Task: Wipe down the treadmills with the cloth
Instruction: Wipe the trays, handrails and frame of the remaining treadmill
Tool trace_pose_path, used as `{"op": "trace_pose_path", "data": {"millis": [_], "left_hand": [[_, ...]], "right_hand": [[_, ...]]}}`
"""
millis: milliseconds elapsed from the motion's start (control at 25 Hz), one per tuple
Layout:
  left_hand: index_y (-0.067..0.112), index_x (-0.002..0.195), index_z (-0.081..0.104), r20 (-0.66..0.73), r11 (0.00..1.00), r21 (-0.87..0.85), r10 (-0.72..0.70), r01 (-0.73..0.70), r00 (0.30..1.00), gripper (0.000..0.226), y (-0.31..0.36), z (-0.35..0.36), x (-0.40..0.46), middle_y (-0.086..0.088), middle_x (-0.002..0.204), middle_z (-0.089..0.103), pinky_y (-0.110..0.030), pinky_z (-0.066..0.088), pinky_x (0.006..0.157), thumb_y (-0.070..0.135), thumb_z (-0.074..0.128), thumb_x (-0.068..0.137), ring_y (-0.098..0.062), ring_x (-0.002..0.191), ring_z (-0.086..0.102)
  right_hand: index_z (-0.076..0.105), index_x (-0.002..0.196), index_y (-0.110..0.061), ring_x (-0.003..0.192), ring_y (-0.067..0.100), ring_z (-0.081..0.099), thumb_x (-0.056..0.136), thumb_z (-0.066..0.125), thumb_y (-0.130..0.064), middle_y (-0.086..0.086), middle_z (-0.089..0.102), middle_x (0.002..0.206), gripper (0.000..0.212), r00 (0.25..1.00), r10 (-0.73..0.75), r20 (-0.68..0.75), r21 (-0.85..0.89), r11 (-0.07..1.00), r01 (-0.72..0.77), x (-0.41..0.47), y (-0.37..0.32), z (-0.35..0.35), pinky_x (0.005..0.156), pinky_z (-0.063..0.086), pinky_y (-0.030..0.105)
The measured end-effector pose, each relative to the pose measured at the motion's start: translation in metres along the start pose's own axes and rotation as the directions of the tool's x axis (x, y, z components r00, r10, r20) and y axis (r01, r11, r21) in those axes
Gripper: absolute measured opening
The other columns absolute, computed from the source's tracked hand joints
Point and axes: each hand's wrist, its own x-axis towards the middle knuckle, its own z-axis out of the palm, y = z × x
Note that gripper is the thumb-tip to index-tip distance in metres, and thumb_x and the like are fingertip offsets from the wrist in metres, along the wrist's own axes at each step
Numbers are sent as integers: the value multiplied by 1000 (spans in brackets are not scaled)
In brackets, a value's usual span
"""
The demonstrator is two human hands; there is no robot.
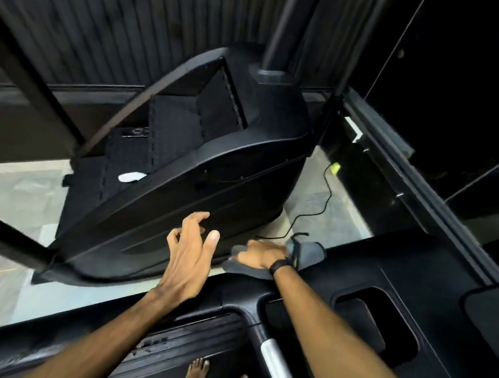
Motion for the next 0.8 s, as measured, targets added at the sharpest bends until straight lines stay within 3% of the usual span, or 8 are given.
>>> {"op": "trace_pose_path", "data": {"millis": [80, 160, 240, 320, 400, 560, 720, 800], "left_hand": [[25, 136, 35, -1, 999, 30, -10, 10, 1000, 53, -3, 2, -2, 5, 111, 49, -29, 16, 107, 56, 22, 95, 7, 111, 41], [27, 134, 36, -4, 999, 49, -5, 6, 1000, 52, -6, 6, -4, 5, 111, 50, -29, 16, 106, 56, 22, 94, 6, 109, 43], [27, 133, 37, 1, 999, 39, -2, 2, 1000, 51, -4, 10, -2, 5, 110, 51, -28, 16, 105, 56, 23, 93, 8, 109, 42], [25, 134, 37, 31, 999, 41, 24, -25, 999, 54, -3, 9, 0, 7, 108, 50, -27, 16, 104, 57, 23, 92, 13, 111, 38], [25, 134, 37, 51, 997, 43, 60, -63, 997, 55, -3, 3, 1, 12, 106, 48, -29, 15, 106, 58, 22, 93, 15, 113, 36], [27, 136, 34, 56, 997, 43, 61, -64, 997, 52, -12, -12, 1, 10, 106, 51, -32, 14, 110, 57, 24, 96, 6, 113, 42], [24, 138, 34, 70, 997, 50, 55, -59, 996, 54, -25, -25, -4, 9, 121, 49, -36, 14, 113, 56, 21, 97, 5, 115, 42], [22, 139, 35, 76, 997, 46, 66, -69, 995, 57, -30, -30, 2, 10, 131, 44, -38, 14, 114, 57, 19, 96, 2, 117, 42]], "right_hand": [[64, 124, -17, 125, 34, 57, 95, 45, -60, 15, 63, 134, 55, 985, -145, -98, -12, 989, 145, -21, -31, 16, 103, 37, 44], [67, 110, -16, 113, 34, 62, 94, 44, -53, 15, 70, 117, 46, 899, -298, -320, -57, 953, 296, -53, -38, 35, 98, 39, 46], [61, 117, -24, 117, 29, 58, 93, 38, -59, 6, 68, 120, 48, 815, -372, -445, -124, 926, 355, -79, -20, 51, 102, 38, 46], [56, 131, -25, 131, 25, 48, 93, 36, -65, 1, 60, 134, 59, 842, -307, -445, -136, 952, 275, -87, 15, 49, 112, 31, 45], [61, 128, -22, 130, 27, 50, 94, 37, -65, 5, 62, 135, 59, 894, -90, -440, -91, 994, 55, -78, 56, 27, 111, 30, 44], [63, 125, -21, 126, 29, 54, 93, 40, -61, 10, 62, 136, 56, 938, 270, -217, 15, 962, -273, -38, 96, -25, 108, 31, 46], [63, 119, -32, 122, 29, 58, 86, 42, -71, 3, 64, 130, 55, 993, 115, -17, -60, 991, -116, -18, 3, -11, 102, 42, 43], [63, 116, -31, 114, 30, 62, 83, 41, -77, 7, 68, 120, 60, 995, -63, -77, -64, 996, 58, -35, -52, 12, 101, 43, 47]]}}
